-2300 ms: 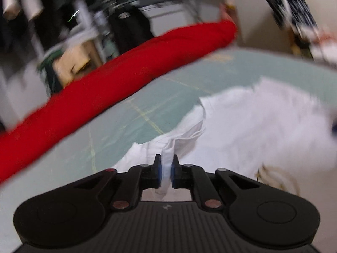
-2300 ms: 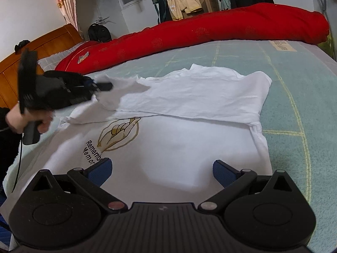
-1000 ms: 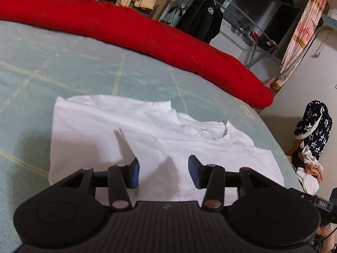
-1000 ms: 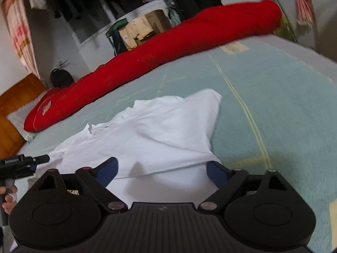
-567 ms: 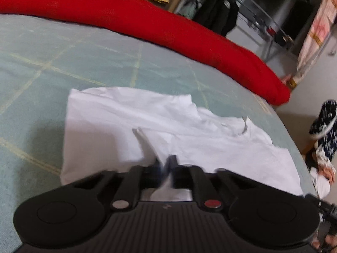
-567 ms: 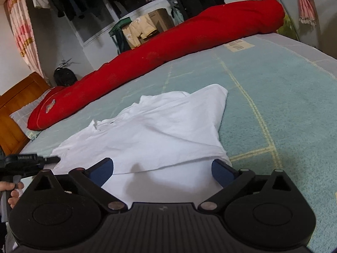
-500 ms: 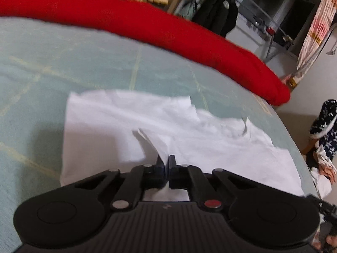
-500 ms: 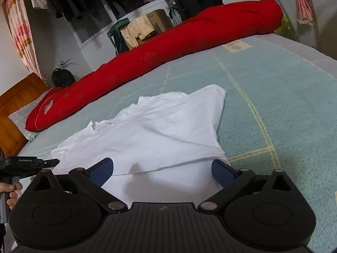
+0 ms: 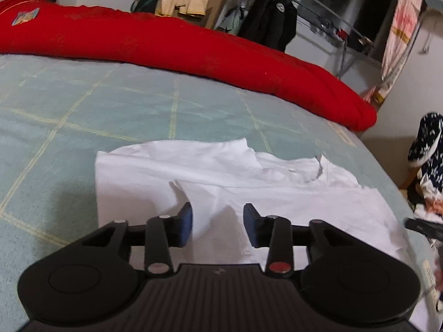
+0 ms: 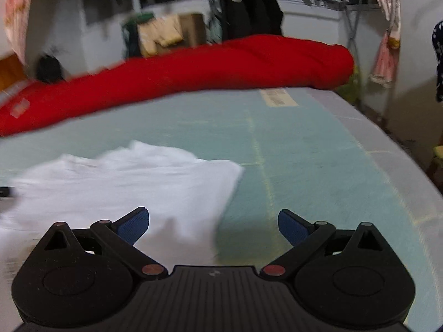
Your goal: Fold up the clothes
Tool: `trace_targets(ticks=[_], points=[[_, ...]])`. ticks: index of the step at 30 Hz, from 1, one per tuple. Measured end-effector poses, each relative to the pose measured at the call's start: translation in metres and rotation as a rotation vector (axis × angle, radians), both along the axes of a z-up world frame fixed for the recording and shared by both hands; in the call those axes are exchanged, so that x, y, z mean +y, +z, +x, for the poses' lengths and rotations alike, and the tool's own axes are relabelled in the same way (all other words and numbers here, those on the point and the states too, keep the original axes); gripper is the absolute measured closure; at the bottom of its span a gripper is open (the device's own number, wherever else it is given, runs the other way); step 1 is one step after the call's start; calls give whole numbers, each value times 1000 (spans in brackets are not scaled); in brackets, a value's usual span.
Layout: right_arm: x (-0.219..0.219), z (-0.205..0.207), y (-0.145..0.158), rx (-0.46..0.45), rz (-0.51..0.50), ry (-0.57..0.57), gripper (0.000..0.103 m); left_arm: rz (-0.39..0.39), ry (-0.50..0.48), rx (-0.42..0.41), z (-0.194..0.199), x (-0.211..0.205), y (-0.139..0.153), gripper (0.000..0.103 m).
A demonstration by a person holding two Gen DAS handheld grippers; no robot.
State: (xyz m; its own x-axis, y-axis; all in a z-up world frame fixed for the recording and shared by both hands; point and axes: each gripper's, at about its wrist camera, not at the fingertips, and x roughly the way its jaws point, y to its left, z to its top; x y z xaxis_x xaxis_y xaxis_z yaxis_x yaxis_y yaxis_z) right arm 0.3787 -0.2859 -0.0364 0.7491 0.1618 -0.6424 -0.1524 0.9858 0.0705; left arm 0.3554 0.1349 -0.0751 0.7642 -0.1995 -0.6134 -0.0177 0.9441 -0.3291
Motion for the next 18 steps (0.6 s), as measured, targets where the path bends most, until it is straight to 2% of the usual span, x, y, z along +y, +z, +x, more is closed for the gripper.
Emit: trace_targets(ticks=[1,3,4,5,7,9,12,15,18], points=[[2,10,-7,25,-32,-7,2,26,6,5,0,-1,0,64],[4,23,-20,60,-116,-18,2,131,51,17,0,-2,-2,65],[1,24,-25,56,-156,-33,1,183,77,24,-1,-2,-3,74],[-5,22,-25,51,-151,-49,1,218,97,29,-2,0,-3,76],[-16,16,-19,40,-113,-87,1,187,90,18,-4,5,1,76],[-20,6,-8,-14,-97,-98,2,143,64,1,-7,6,7,76],[-19,4,7,-40,100,9,2,109,-29,-25,-6,-9,14,73],[-7,17,12,-2,293,143,2,74,-117,-27,-2,-24,15,67],[6,37,-6,61,279,172,2,71,-164,6,6,-35,2,65]])
